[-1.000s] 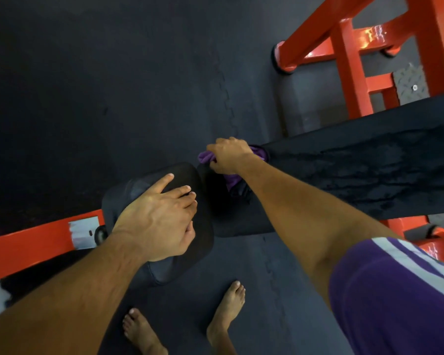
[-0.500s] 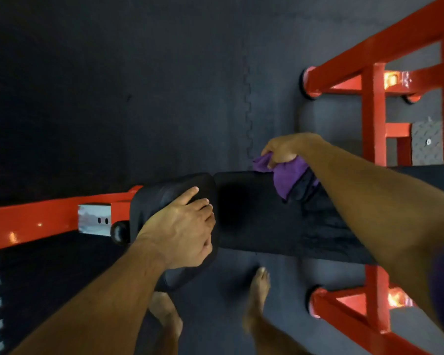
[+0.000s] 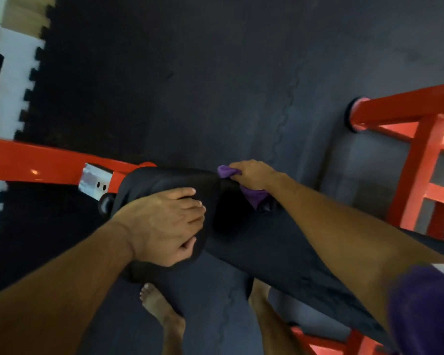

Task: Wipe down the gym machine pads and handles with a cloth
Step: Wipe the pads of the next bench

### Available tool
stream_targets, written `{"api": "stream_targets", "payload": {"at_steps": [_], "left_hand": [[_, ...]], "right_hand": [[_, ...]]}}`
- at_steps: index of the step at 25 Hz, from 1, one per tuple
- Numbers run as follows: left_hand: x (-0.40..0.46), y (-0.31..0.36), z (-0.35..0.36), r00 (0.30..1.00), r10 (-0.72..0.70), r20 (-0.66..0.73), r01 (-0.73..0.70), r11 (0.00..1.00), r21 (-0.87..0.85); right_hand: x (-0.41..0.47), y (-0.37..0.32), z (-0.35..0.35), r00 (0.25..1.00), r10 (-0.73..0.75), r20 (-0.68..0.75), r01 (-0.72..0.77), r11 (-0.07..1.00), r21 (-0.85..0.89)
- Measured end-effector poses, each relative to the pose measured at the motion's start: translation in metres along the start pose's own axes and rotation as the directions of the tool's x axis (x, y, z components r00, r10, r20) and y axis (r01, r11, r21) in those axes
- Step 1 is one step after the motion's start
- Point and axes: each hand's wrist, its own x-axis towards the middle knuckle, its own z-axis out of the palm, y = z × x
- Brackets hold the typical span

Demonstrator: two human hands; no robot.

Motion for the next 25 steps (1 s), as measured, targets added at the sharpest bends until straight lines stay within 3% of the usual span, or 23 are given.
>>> {"api": "stream_targets", "payload": {"at_steps": [6, 9, 16, 20, 25], "left_hand": [[-0.001, 0.003, -0.004, 1.0, 0.007, 0.029, -0.008, 0.999, 0.043], [-0.002, 0.003, -0.001, 1.0, 0.006, 0.026, -0.007, 0.999, 0.044], [-0.002, 0.001, 0.001, 0.999, 0.019, 0.027, -0.02, 0.999, 0.048], [-0.004, -0.001, 0.001, 0.998, 0.037, 0.06, -0.041, 0.996, 0.081], [-0.003, -0.002, 0.002, 0.997, 0.059, 0.051, -0.063, 0.994, 0.087]], "right_hand": [[-0.133, 0.094, -0.025, 0.988, 0.144, 0.058, -0.153, 0.965, 0.211], [-0.098, 0.091, -0.016, 0.989, 0.144, 0.034, -0.148, 0.971, 0.186], [0.046, -0.01, 0.008, 0.998, -0.017, 0.053, 0.014, 0.998, 0.055], [-0.012, 0.029, 0.002, 1.0, 0.008, -0.013, -0.007, 0.996, 0.084], [-0.092, 0.098, -0.02, 0.985, 0.143, 0.098, -0.156, 0.976, 0.149]]}}
